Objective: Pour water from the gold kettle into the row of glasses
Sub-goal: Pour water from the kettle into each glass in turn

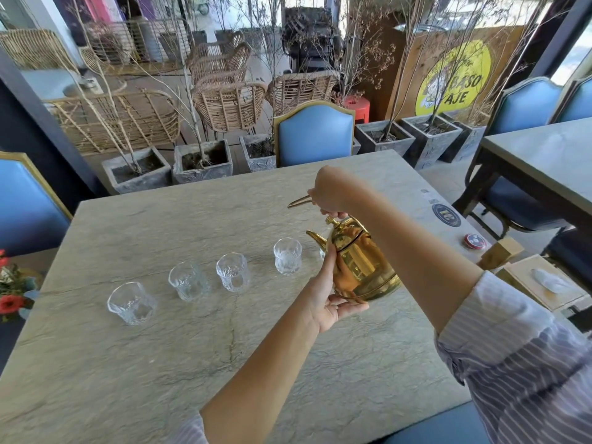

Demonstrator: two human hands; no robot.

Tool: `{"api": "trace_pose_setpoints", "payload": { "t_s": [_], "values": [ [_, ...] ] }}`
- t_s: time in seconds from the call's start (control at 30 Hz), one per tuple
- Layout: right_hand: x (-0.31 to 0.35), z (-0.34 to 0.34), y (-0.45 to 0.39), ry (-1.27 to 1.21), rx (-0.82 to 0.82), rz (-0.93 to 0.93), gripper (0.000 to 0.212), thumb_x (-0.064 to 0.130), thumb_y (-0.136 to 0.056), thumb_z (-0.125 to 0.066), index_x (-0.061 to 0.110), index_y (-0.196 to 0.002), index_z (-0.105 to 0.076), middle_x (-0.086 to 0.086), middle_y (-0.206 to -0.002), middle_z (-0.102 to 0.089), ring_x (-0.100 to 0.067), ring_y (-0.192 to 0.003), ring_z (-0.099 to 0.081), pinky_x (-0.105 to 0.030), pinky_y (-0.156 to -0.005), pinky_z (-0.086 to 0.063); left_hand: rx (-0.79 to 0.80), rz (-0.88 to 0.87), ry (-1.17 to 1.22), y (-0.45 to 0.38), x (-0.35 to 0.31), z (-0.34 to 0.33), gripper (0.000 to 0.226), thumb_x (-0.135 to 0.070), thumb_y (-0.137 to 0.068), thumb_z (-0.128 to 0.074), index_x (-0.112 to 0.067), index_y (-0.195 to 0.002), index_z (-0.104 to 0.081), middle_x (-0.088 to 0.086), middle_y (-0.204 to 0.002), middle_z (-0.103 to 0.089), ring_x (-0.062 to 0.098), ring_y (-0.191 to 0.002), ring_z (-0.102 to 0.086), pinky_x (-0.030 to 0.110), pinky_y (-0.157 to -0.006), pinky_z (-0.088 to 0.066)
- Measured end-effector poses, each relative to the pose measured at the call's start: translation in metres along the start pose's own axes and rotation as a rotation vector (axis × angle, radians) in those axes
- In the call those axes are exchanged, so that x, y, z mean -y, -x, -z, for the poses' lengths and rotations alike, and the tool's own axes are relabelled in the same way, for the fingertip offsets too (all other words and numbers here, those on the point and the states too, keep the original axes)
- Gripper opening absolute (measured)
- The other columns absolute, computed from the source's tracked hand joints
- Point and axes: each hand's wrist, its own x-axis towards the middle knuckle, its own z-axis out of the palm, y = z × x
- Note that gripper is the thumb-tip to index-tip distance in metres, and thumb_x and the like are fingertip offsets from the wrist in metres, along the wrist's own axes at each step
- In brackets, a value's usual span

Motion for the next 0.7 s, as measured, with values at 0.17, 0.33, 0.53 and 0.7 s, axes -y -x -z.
{"api": "trace_pose_setpoints", "payload": {
  "t_s": [0.17,0.33,0.53,0.7],
  "values": [
    [-0.01,-0.017,-0.004,-0.019,-0.057,-0.006,0.035,0.015,-0.098,-0.047,0.003,-0.065,-0.05,-0.008,-0.06,-0.059,-0.02,-0.049,-0.053,-0.03,-0.049,-0.047,-0.031,0.021,-0.035,-0.011,0.002,0.015,0.071,-0.065,-0.08,-0.064,-0.009,-0.122,-0.057,0.016,-0.111,-0.064,0.035,-0.108,-0.064,0.058,-0.093,-0.055],
    [-0.022,-0.041,-0.008,-0.179,-0.135,0.017,0.033,0.027,-0.1,-0.046,-0.002,-0.098,-0.061,-0.008,-0.071,-0.058,-0.023,-0.062,-0.059,-0.034,-0.055,-0.052,-0.067,0.046,-0.049,-0.022,0.006,0.028,0.065,-0.064,-0.077,-0.07,-0.011,-0.113,-0.057,0.014,-0.11,-0.064,0.036,-0.116,-0.059,0.06,-0.096,-0.052],
    [-0.036,-0.066,-0.006,-0.229,-0.209,0.027,0.038,0.027,-0.1,-0.045,-0.001,-0.094,-0.07,-0.004,-0.062,-0.058,-0.013,-0.049,-0.049,-0.024,-0.042,-0.032,-0.164,0.027,-0.063,-0.031,0.01,0.041,0.082,-0.063,-0.067,-0.079,-0.011,-0.125,-0.055,0.015,-0.117,-0.067,0.036,-0.112,-0.06,0.062,-0.092,-0.053],
    [-0.037,-0.083,-0.002,-0.311,-0.267,0.047,0.041,0.026,-0.098,-0.045,-0.006,-0.091,-0.071,-0.012,-0.069,-0.063,-0.021,-0.055,-0.053,-0.026,-0.047,-0.037,-0.211,-0.01,-0.066,-0.029,0.01,0.051,0.087,-0.059,-0.061,-0.083,-0.013,-0.128,-0.05,0.019,-0.13,-0.06,0.042,-0.121,-0.057,0.063,-0.089,-0.054]
  ]
}}
